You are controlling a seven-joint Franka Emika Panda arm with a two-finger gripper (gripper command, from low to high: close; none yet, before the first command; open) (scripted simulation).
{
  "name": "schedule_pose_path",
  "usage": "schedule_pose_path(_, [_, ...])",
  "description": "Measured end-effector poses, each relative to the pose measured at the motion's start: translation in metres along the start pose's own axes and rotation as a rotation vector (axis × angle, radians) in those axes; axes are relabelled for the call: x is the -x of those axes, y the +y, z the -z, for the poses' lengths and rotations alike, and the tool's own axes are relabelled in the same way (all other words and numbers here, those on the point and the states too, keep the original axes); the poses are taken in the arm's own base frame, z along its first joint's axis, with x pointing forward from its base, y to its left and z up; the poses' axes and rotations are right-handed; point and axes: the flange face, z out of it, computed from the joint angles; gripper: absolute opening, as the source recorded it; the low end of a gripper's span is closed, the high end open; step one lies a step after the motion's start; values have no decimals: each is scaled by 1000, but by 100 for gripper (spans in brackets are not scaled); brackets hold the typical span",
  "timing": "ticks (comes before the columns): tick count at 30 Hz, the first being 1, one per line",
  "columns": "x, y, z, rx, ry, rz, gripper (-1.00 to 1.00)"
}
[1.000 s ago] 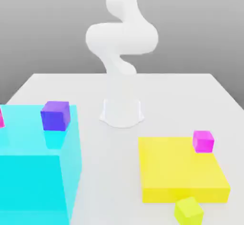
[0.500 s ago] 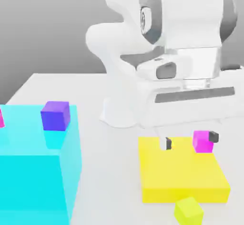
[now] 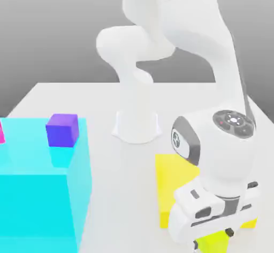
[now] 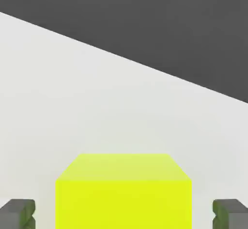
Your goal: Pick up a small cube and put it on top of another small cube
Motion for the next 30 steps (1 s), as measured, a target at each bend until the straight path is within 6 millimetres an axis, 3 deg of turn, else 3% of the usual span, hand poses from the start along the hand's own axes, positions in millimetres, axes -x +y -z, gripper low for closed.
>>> schedule_pose_path(4, [0, 0, 1, 0, 0, 0, -100])
schedule_pose_path(8, [0, 0, 47, 0, 0, 0, -100])
schedule_pose_path(10, [-13, 14, 75, 3, 2, -53, -100])
schedule_pose_path(14, [-50, 68, 133, 10, 8, -245, -100])
schedule_pose_path(16, [-70, 109, 162, 12, 9, -369, -100])
schedule_pose_path(19, [-84, 162, 205, 12, 9, -531, -100])
schedule_pose_path(24, [-79, 236, 272, 7, 6, -762, -100])
schedule_pose_path(28, [-60, 302, 321, -1, 0, -965, -100])
schedule_pose_path(30, [-54, 319, 318, -4, -2, -1018, -100])
